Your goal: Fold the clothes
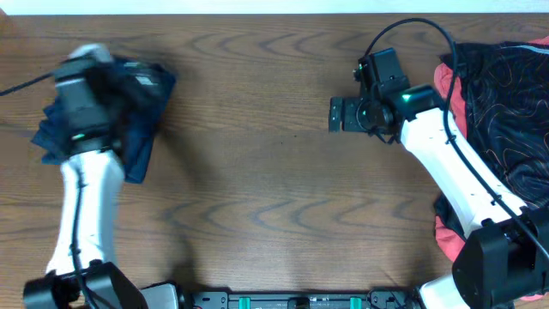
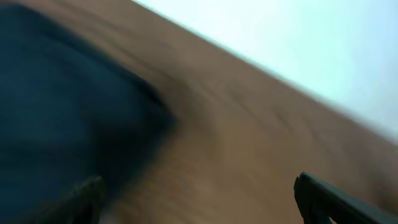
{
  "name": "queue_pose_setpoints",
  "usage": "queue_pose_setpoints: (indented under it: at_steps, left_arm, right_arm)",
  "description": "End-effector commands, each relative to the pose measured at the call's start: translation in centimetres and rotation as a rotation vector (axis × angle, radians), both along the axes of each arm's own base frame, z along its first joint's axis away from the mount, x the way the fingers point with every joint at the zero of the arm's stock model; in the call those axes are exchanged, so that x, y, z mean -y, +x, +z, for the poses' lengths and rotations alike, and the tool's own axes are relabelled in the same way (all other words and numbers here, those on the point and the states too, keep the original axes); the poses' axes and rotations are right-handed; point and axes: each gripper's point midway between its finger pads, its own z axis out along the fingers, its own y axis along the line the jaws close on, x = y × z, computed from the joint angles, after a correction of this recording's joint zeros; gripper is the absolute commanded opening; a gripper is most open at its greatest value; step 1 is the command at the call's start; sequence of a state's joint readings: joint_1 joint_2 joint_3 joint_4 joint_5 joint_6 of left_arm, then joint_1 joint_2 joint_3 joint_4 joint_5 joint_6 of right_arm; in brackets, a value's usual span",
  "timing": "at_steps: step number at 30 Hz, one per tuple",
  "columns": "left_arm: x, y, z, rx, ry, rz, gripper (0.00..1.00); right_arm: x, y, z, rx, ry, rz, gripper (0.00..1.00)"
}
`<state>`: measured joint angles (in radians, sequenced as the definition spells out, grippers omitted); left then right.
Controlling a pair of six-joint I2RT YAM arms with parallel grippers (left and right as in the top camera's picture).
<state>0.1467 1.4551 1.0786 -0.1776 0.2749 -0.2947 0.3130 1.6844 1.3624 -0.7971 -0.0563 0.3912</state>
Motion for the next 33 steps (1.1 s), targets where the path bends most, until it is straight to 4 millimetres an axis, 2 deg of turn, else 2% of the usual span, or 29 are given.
queue_pose_setpoints:
  at_steps: [1, 3, 6, 9, 12, 15, 20, 23, 25, 30, 33]
  left_arm:
    - [6.6, -1.0, -2.0, -0.074, 0.091, -0.208, 0.98]
    - [9.8, -2.6, -3.8, -0.150, 0.149, -0.310, 0.98]
    - [12.0, -5.3, -6.0, -0.264, 0.239, -0.392, 0.98]
    - [11.8, -8.5, -7.1, -0.387, 0.276, -0.407, 0.98]
    - [10.9, -11.2, -6.8, -0.468, 0.259, -0.384, 0.98]
    - [10.2, -12.9, -4.9, -0.454, 0.256, -0.372, 0.98]
    - [9.3, -15.0, 0.4, -0.284, 0.265, -0.334, 0.98]
    - [8.0, -16.7, 3.3, -0.168, 0.261, -0.254, 0.98]
    - [6.7, -18.3, 5.0, -0.082, 0.272, -0.184, 0.98]
    - [5.5, -22.0, 6.9, 0.099, 0.256, -0.143, 0.98]
    - [5.3, -23.1, 7.7, 0.162, 0.246, -0.135, 0.98]
  right_arm:
    - [1.5, 1.0, 0.7, 0.021, 0.020, -0.064, 0.99]
    - [3.3, 1.6, 0.8, 0.028, 0.017, -0.096, 0.99]
    - [5.8, 2.4, 1.0, 0.036, 0.048, -0.100, 0.99]
    - [9.2, 1.9, 0.7, 0.004, 0.048, -0.121, 0.99]
    - [11.7, 0.0, 0.5, -0.055, 0.019, -0.133, 0.99]
    - [12.6, -1.0, 1.8, -0.039, -0.018, -0.127, 0.99]
    - [12.7, -2.7, 6.2, 0.098, -0.043, -0.161, 0.99]
    - [13.1, -4.5, 8.5, 0.212, -0.074, -0.198, 0.99]
    - [12.6, -6.5, 9.8, 0.325, -0.069, -0.188, 0.99]
    - [11.9, -11.6, 10.6, 0.538, -0.045, -0.168, 0.99]
    - [12.0, -13.6, 10.6, 0.630, -0.031, -0.172, 0.99]
